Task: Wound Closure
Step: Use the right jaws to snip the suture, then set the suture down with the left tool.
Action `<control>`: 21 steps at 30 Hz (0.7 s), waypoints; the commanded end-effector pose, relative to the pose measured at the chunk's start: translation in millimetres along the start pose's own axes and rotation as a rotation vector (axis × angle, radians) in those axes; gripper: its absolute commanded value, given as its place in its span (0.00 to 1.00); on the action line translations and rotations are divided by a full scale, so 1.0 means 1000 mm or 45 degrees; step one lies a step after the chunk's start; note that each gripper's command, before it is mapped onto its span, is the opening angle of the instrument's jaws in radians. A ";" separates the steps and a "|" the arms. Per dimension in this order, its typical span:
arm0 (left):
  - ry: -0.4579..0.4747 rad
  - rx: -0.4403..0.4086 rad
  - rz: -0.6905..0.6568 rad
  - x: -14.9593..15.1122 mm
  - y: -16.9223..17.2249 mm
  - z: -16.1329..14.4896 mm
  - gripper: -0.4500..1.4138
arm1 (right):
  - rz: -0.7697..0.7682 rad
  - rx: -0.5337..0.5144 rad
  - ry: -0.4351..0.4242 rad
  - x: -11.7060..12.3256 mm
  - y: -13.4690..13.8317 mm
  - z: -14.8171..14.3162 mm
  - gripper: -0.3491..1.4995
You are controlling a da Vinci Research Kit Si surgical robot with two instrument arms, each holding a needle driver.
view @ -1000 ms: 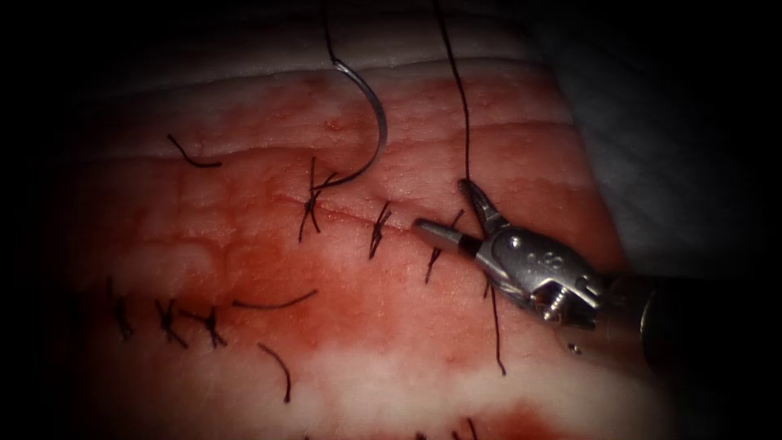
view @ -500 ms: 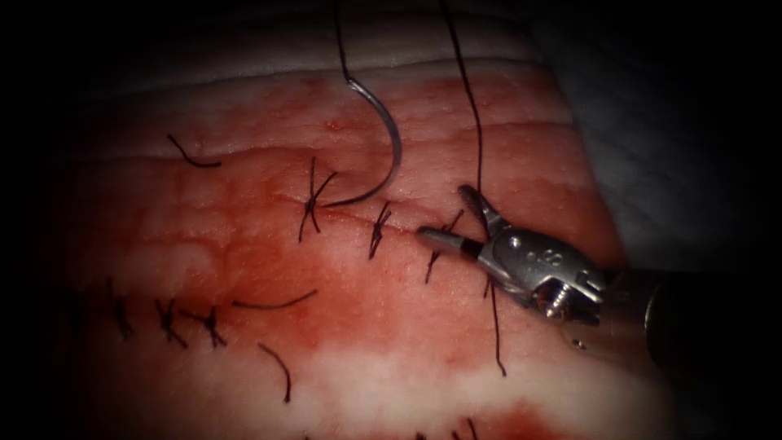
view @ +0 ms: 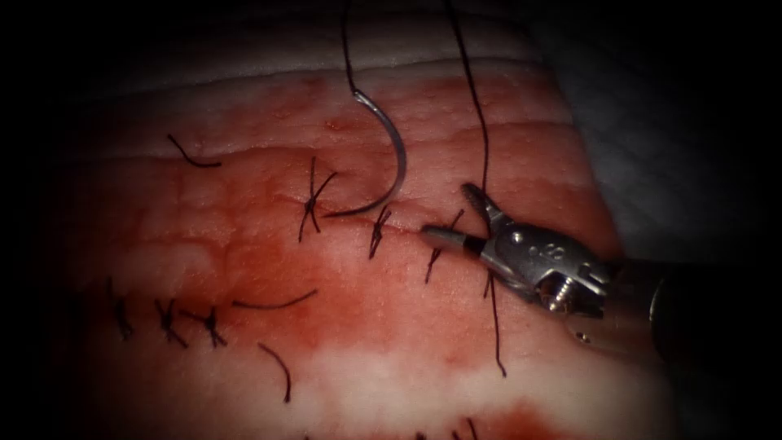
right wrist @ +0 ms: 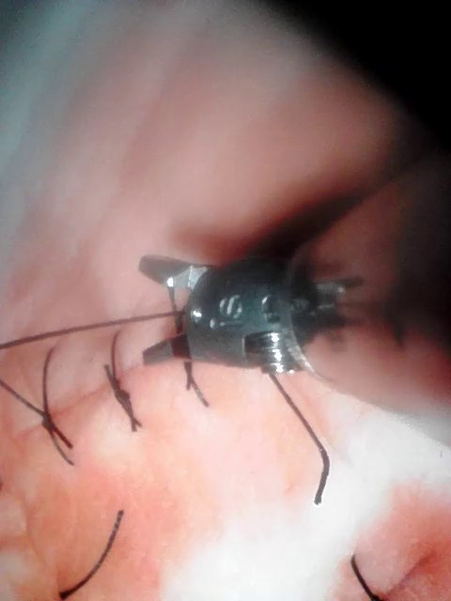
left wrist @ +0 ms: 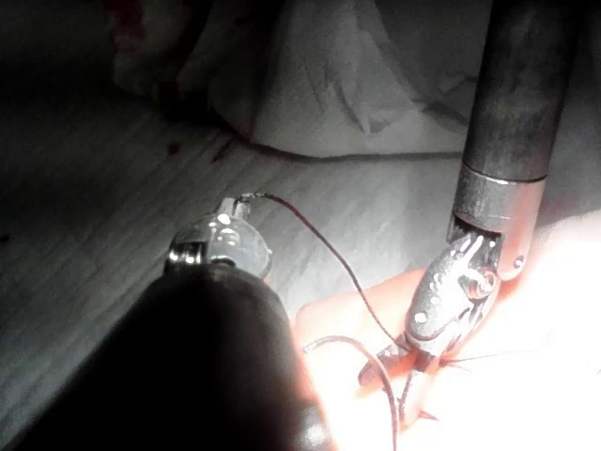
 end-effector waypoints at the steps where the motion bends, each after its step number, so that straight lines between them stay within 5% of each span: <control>1: 0.003 0.003 0.004 0.0001 -0.0005 0.0005 0.00 | -0.016 -0.043 0.002 -0.0002 -0.0003 0.0009 0.08; 2: 0.008 0.001 0.004 0.0003 -0.0005 0.0004 0.00 | -0.036 -0.073 0.003 -0.0001 -0.0001 0.0011 0.00; 11: 0.016 -0.005 0.018 0.0003 -0.0008 0.0001 0.00 | -0.026 -0.064 0.067 0.0004 0.0000 0.0003 0.00; 13: 0.020 -0.008 0.024 -0.0002 -0.0011 0.0002 0.00 | -0.023 -0.050 0.102 0.0005 0.0000 -0.0004 0.60; 14: 0.018 -0.008 0.030 -0.0004 -0.0013 0.0004 0.00 | -0.022 -0.030 0.112 0.0006 0.0000 -0.0009 0.69; 21: -0.027 0.015 0.064 -0.0041 -0.0046 0.0021 0.00 | -0.055 0.003 0.169 0.0019 0.0020 -0.0059 0.82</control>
